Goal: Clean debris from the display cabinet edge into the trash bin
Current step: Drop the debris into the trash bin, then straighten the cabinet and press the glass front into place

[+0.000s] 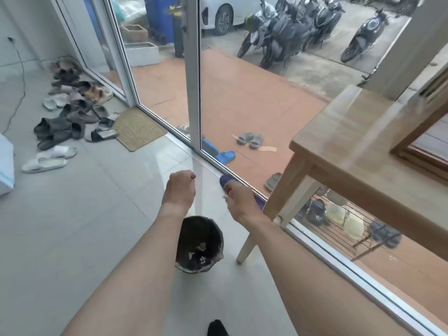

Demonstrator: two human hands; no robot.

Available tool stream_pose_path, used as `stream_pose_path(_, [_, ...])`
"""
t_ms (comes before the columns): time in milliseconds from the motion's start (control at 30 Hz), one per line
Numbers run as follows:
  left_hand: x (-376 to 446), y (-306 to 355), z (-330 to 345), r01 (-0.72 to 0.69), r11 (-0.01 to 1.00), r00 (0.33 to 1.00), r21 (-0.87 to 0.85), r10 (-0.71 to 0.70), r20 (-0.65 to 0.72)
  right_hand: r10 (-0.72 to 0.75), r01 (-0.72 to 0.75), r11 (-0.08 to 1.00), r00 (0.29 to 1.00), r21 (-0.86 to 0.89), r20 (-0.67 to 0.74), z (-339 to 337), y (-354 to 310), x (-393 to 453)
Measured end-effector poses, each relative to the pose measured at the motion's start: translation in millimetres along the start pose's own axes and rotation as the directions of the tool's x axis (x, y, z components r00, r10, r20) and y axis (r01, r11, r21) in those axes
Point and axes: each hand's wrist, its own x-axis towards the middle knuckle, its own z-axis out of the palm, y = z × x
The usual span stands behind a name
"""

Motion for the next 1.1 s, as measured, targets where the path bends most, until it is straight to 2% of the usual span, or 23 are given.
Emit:
stream_pose_path(67, [2,-18,7,0.132,0.991,0.989,0.001,-0.131,0.074,0.027,-0.023,0.999,0.996,-0.04,0.089,13,5,0])
stream_pose_path(133, [3,-29,12,0.216,0.976,0.968,0.019,-0.217,0.124,0.062,-0.056,0.997,0.992,-0.052,0.111,18,10,-4])
stream_pose_path(333, [-4,-31,10,0.207,0.978,0.974,0.0,-0.206,0.093,0.086,-0.084,0.994,0.996,-0.076,0.016,8,21,-12])
stream_pose_path(567, [-9,19,-19,0.074,0.997,0.997,-0.037,-0.074,0.008,0.034,-0.041,0.998,0.992,-0.054,-0.121,-51,-8,-31])
stream_pose_path(800, [-27,111,-43,-0.126,0.992,0.99,-0.025,0.124,-0.063,-0.021,0.022,1.0,0.952,-0.001,-0.307,-144,-26,-73])
stream_pose_path(967, [-46,179,-24,-0.296,0.955,0.951,0.005,0.295,-0.087,-0.035,0.027,0.999,0.9,-0.026,-0.434,-215,3,-117])
stream_pose_path(1100, [-71,239,9,-0.438,0.899,0.897,0.004,0.437,-0.06,-0.006,-0.03,0.998,0.842,-0.057,-0.54,-267,50,-158])
